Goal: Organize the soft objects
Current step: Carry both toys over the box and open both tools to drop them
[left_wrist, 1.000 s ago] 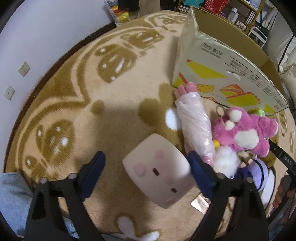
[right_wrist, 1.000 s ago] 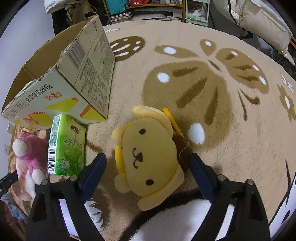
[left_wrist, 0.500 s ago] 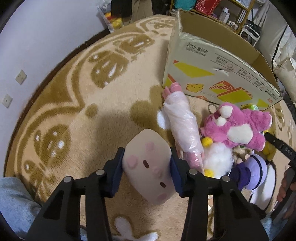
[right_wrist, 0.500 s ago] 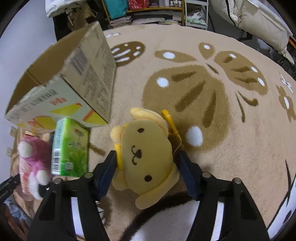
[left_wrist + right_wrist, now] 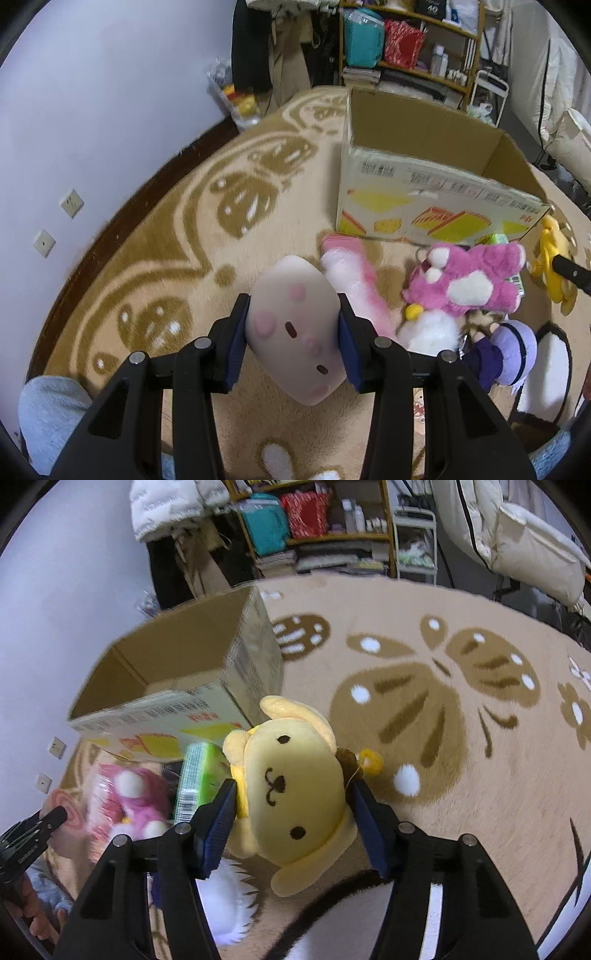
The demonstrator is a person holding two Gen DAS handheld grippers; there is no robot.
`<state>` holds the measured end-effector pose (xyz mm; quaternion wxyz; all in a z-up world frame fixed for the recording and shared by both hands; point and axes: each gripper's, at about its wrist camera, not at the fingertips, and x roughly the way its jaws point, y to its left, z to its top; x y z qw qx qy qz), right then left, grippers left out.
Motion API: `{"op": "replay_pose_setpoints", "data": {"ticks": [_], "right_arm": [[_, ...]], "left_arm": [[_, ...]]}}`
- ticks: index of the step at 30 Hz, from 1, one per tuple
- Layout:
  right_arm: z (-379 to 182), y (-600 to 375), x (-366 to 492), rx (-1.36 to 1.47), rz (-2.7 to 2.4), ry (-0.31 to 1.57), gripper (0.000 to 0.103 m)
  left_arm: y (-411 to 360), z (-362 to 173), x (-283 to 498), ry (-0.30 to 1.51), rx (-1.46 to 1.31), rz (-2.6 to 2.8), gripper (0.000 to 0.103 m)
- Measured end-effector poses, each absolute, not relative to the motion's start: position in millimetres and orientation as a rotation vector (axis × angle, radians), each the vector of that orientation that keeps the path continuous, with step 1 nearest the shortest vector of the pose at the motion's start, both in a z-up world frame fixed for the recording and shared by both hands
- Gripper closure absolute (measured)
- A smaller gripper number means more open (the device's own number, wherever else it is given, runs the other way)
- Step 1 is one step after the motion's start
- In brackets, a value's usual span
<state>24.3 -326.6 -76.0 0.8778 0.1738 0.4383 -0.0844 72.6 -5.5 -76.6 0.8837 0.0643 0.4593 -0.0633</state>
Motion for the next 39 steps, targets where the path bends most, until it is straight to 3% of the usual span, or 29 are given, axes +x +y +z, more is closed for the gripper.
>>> {"op": "replay_pose_setpoints", "data": {"ticks": [15, 39], "right_arm": [[-7, -292, 20, 0.214, -0.074, 0.706, 0.038], [-5, -281, 99, 0.092, -0.009, 0.689, 0.037]], "left_arm": [[-25, -3, 66, 0.660, 0.247, -0.140, 0.060], [-74, 24, 137, 0.593, 0.256, -0.209, 0.060]]}}
